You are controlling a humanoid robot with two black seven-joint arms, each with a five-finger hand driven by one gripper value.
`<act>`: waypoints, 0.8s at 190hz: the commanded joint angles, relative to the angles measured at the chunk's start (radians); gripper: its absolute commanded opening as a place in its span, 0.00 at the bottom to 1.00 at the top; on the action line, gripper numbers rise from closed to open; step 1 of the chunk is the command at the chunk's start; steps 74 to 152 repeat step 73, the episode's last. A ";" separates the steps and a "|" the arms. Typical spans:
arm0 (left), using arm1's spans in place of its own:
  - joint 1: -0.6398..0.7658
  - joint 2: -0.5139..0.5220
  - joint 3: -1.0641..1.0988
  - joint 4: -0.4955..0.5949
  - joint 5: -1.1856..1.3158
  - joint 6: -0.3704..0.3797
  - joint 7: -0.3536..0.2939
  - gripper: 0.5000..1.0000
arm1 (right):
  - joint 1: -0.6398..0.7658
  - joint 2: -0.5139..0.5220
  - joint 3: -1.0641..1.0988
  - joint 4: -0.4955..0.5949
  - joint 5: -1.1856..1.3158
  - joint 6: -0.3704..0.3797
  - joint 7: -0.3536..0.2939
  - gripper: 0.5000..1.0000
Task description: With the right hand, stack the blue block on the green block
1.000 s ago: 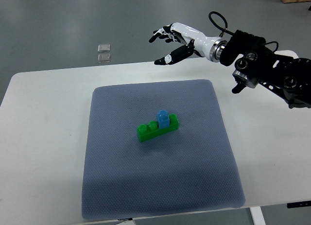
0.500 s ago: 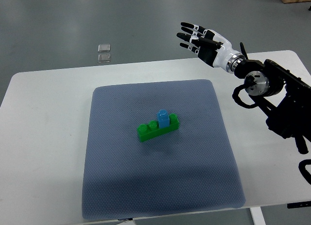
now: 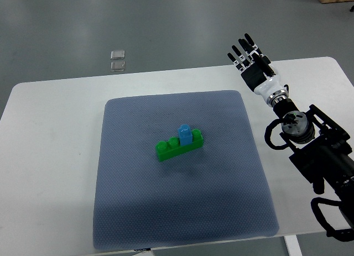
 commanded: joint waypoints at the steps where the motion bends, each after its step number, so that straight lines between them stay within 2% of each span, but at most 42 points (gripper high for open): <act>1: 0.000 0.000 0.002 0.000 0.000 0.000 0.001 1.00 | 0.005 0.001 -0.018 -0.016 -0.003 0.001 0.002 0.83; 40: 0.000 0.000 0.002 -0.002 0.000 0.000 0.001 1.00 | 0.029 -0.002 -0.101 -0.034 -0.013 -0.025 0.002 0.83; 57: 0.000 0.000 0.003 -0.003 0.000 0.000 0.001 1.00 | 0.052 0.000 -0.145 -0.061 -0.013 -0.063 0.010 0.83; 72: 0.000 0.000 0.002 -0.005 0.000 0.000 0.001 1.00 | 0.103 0.001 -0.196 -0.097 -0.014 -0.129 0.016 0.83; 152: 0.000 0.000 0.002 -0.005 0.000 0.000 0.001 1.00 | 0.103 0.001 -0.196 -0.097 -0.014 -0.129 0.016 0.83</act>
